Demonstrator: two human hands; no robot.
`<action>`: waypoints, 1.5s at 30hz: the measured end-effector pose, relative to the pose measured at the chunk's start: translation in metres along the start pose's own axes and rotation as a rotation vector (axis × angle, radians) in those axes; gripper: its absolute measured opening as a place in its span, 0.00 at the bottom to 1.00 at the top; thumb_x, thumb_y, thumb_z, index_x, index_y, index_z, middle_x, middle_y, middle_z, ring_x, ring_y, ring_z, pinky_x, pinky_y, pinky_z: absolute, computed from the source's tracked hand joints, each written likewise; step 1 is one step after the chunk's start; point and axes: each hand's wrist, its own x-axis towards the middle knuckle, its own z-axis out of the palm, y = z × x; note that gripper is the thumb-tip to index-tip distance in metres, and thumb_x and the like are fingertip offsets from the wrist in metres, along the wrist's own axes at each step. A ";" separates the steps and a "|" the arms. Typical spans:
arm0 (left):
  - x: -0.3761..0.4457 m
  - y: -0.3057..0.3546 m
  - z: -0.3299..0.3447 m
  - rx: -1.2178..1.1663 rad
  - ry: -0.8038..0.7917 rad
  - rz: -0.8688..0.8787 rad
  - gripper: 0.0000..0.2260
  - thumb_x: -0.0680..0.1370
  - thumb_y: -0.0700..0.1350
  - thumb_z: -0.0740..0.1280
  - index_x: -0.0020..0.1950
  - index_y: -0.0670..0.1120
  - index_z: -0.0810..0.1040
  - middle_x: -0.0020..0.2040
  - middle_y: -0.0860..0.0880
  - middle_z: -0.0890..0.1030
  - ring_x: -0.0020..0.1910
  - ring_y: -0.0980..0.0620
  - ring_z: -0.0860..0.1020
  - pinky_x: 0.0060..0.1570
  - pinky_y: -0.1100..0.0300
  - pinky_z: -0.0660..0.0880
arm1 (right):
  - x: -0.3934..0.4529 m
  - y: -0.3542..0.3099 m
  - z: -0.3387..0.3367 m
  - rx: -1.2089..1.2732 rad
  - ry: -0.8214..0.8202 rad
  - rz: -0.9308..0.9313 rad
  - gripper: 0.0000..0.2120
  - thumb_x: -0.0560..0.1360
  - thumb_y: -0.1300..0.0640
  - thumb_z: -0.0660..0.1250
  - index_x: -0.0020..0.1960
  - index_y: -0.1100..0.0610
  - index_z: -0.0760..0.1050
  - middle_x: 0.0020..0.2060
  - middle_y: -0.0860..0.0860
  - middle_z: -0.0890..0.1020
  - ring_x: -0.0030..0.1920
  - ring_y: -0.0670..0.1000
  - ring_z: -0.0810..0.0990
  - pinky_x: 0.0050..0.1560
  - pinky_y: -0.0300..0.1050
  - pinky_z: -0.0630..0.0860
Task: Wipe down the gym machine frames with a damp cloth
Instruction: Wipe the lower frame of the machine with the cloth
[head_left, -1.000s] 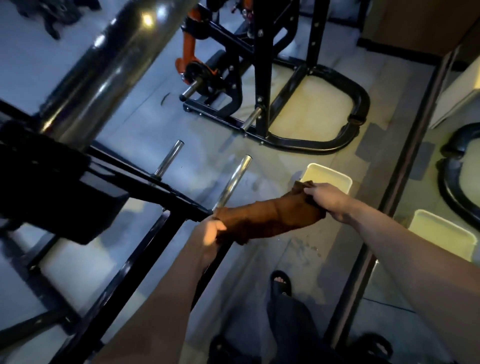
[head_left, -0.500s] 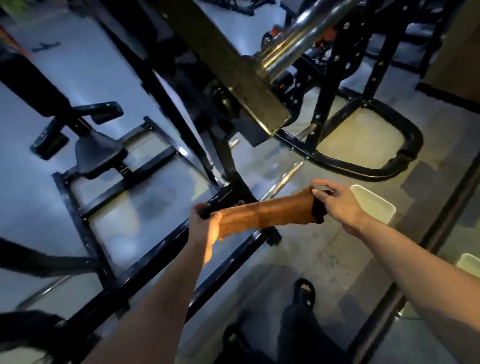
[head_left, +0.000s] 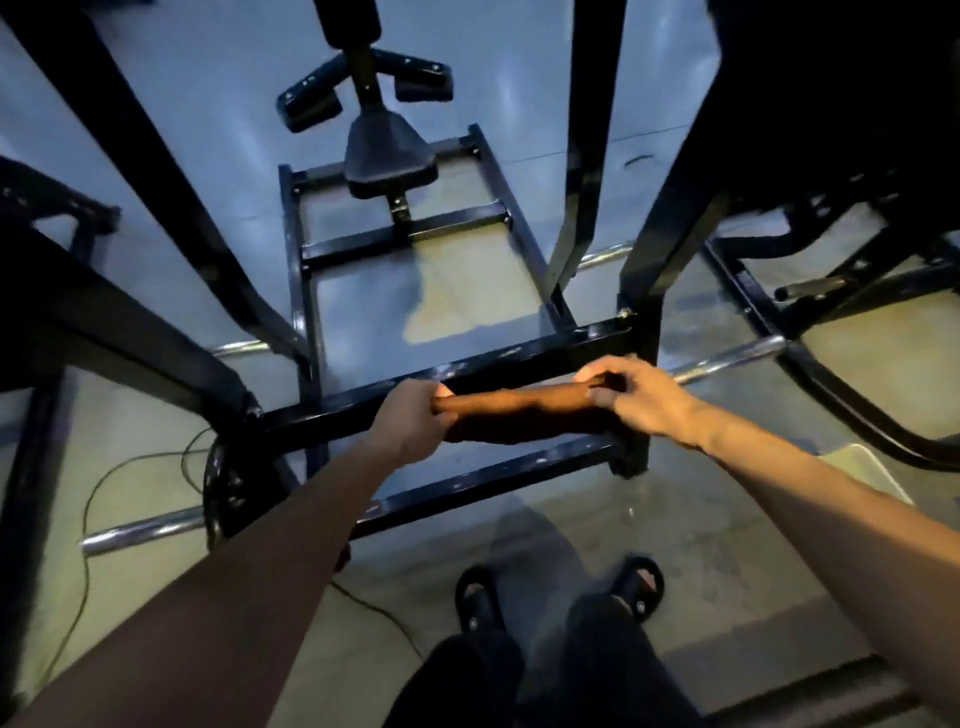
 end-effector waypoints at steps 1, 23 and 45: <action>0.000 -0.011 -0.006 0.027 0.005 -0.026 0.06 0.79 0.40 0.69 0.43 0.46 0.81 0.39 0.47 0.82 0.38 0.49 0.79 0.37 0.57 0.72 | 0.005 -0.008 0.007 -0.084 -0.061 -0.015 0.12 0.76 0.57 0.76 0.53 0.42 0.80 0.51 0.48 0.77 0.53 0.51 0.77 0.56 0.35 0.71; 0.038 -0.038 0.019 -0.856 -0.152 -0.561 0.09 0.85 0.47 0.64 0.54 0.44 0.80 0.44 0.42 0.84 0.43 0.44 0.83 0.51 0.43 0.83 | 0.071 -0.052 0.076 0.160 0.106 0.226 0.07 0.82 0.52 0.69 0.55 0.53 0.83 0.42 0.49 0.86 0.42 0.49 0.85 0.36 0.41 0.79; 0.118 -0.018 0.083 -1.409 -0.356 -0.705 0.10 0.78 0.44 0.63 0.54 0.43 0.81 0.46 0.42 0.83 0.39 0.45 0.82 0.41 0.55 0.79 | 0.165 0.021 0.043 0.653 -0.370 0.358 0.13 0.80 0.54 0.72 0.61 0.60 0.82 0.49 0.62 0.86 0.45 0.56 0.87 0.46 0.50 0.85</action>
